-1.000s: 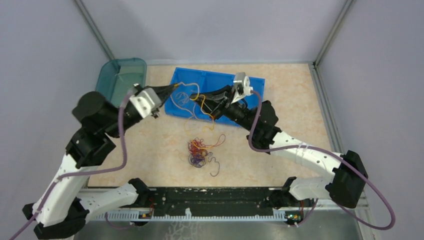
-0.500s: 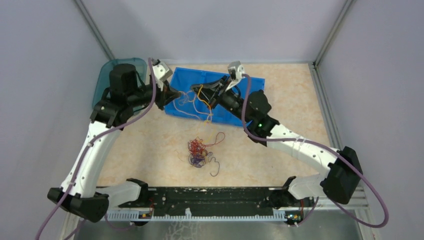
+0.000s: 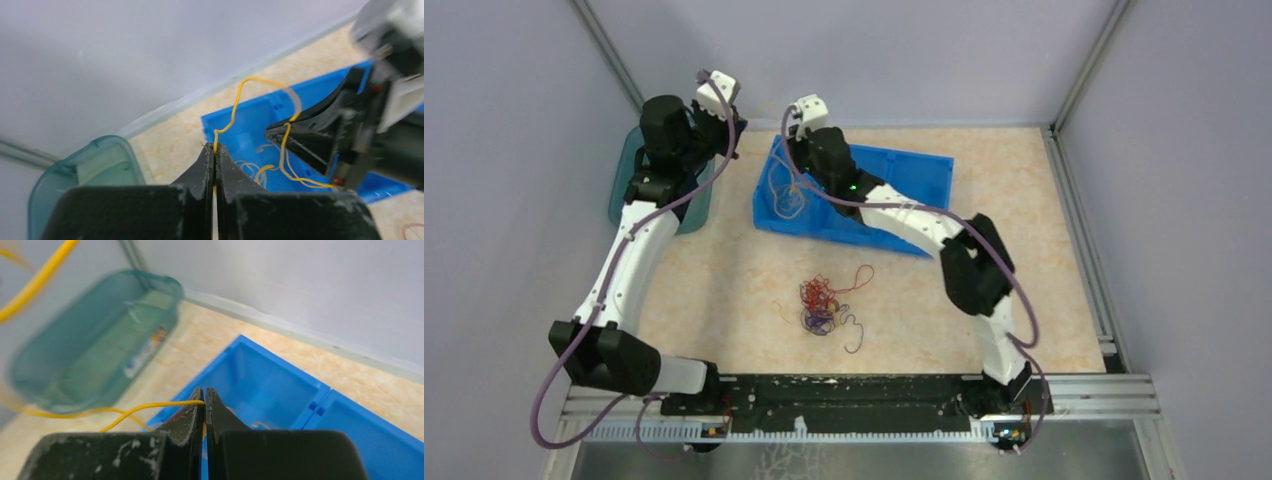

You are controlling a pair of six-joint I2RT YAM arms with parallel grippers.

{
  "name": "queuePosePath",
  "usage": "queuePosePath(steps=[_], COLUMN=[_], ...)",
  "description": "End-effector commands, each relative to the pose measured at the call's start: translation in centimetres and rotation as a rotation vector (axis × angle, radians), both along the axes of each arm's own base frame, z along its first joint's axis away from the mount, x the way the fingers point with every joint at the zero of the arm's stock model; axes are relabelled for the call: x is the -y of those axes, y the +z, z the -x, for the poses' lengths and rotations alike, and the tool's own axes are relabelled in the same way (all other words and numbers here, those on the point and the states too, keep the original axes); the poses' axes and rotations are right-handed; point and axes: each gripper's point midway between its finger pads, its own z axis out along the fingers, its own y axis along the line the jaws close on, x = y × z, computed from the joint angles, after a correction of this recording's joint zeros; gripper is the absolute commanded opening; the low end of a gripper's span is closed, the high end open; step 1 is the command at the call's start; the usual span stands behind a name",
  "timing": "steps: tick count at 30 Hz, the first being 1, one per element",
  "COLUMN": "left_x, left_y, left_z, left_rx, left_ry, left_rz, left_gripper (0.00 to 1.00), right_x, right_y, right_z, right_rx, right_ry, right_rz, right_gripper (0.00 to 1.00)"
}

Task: Untangle the cables

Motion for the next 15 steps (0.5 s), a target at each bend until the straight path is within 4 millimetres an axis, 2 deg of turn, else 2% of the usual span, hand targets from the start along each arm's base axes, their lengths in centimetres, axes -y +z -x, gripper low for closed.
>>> queuePosePath(steps=[1,2,4,5,7,8,13,15], left_x=[-3.4,-3.8,-4.5,-4.7,-4.7,-4.6,-3.1,-2.5], left_y=[1.4,0.4,-1.3,-1.8,-2.8,-3.1,-3.8,-3.7], left_z=[-2.4,-2.6,-3.2,-3.5,-4.1,-4.4,-5.4,-5.7], left_rx=[0.112,0.100,0.075,0.063,0.036,0.028,-0.019,-0.022], left_ry=[0.134,0.142,0.160,0.158,0.142,0.132,0.047,0.020], left_rz=[0.019,0.010,0.009,0.011,0.030,0.039,0.083,0.102], left_gripper=[0.00,0.00,0.00,0.00,0.00,0.00,0.00,0.00], right_x=[-0.3,-0.6,-1.0,-0.8,-0.6,-0.2,1.6,2.3], right_y=[-3.7,-5.4,-6.9,-8.0,-8.7,-8.7,-6.7,-6.2], right_z=[-6.0,-7.0,-8.4,-8.8,-9.1,-9.2,-9.0,-8.6], right_rx=[-0.009,-0.043,-0.092,-0.123,-0.167,-0.180,-0.202,-0.218], right_ry=[-0.112,-0.110,-0.098,-0.085,-0.055,-0.048,-0.009,0.001], right_rz=[0.153,0.176,0.175,0.177,0.164,0.157,0.118,0.121], right_gripper=[0.00,0.00,0.01,0.09,0.30,0.42,0.74,0.78])
